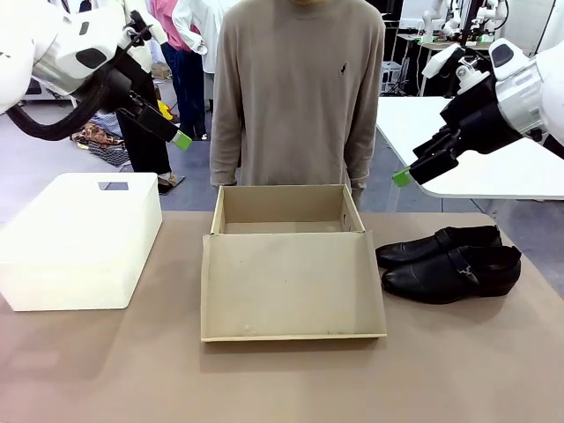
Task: Pack the shoes into the box.
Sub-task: Place one shoe of the Shoes into the Shoes Box.
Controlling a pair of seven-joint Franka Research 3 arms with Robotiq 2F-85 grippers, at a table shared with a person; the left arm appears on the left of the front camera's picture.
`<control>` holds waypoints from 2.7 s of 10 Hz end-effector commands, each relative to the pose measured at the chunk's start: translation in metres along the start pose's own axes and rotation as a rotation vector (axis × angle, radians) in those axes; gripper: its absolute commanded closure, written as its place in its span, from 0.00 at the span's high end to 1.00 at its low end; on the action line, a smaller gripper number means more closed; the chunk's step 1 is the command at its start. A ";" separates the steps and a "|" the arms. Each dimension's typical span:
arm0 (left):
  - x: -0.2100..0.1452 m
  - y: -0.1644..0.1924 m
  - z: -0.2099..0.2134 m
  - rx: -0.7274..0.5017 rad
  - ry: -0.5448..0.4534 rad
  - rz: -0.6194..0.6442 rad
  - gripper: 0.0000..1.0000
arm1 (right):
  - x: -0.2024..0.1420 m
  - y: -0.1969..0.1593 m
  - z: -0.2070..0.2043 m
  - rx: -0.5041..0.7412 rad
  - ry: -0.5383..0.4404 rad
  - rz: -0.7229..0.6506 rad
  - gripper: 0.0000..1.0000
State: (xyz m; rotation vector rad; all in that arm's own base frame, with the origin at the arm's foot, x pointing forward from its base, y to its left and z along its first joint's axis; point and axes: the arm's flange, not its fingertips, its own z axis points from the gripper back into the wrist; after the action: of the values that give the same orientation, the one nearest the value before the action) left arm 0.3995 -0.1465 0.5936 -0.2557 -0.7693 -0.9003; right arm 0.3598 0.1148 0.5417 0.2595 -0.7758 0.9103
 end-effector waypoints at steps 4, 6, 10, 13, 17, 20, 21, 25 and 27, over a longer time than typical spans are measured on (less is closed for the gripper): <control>-0.001 0.001 -0.002 -0.007 -0.009 -0.001 1.00 | 0.008 -0.025 0.008 -0.067 0.098 0.008 1.00; -0.001 0.001 -0.002 -0.007 -0.009 -0.001 1.00 | 0.012 -0.037 0.011 -0.067 0.192 0.058 1.00; -0.001 0.001 -0.002 -0.007 -0.009 -0.001 1.00 | 0.022 -0.075 0.016 -0.051 0.389 0.320 1.00; -0.001 0.001 -0.002 -0.007 -0.009 -0.001 1.00 | 0.025 -0.105 0.015 -0.007 0.490 0.462 1.00; -0.001 0.001 -0.002 -0.007 -0.009 -0.001 1.00 | 0.026 -0.121 0.002 -0.129 0.592 0.401 1.00; -0.001 0.001 -0.002 -0.007 -0.009 -0.001 1.00 | 0.020 -0.119 0.006 -0.014 0.527 0.439 1.00; -0.001 0.001 -0.002 -0.007 -0.009 -0.001 1.00 | 0.020 -0.119 0.006 -0.014 0.527 0.439 1.00; -0.001 0.001 -0.002 -0.007 -0.009 -0.001 1.00 | 0.018 -0.139 0.000 -0.030 0.599 0.513 1.00; -0.001 0.001 -0.002 -0.007 -0.009 -0.001 1.00 | 0.012 -0.167 -0.006 -0.022 0.605 0.584 1.00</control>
State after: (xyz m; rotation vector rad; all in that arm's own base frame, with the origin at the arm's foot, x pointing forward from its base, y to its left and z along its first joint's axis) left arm 0.3991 -0.1482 0.5933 -0.2512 -0.7677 -0.8921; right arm 0.4796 0.0367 0.5616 -0.2338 -0.2892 1.3817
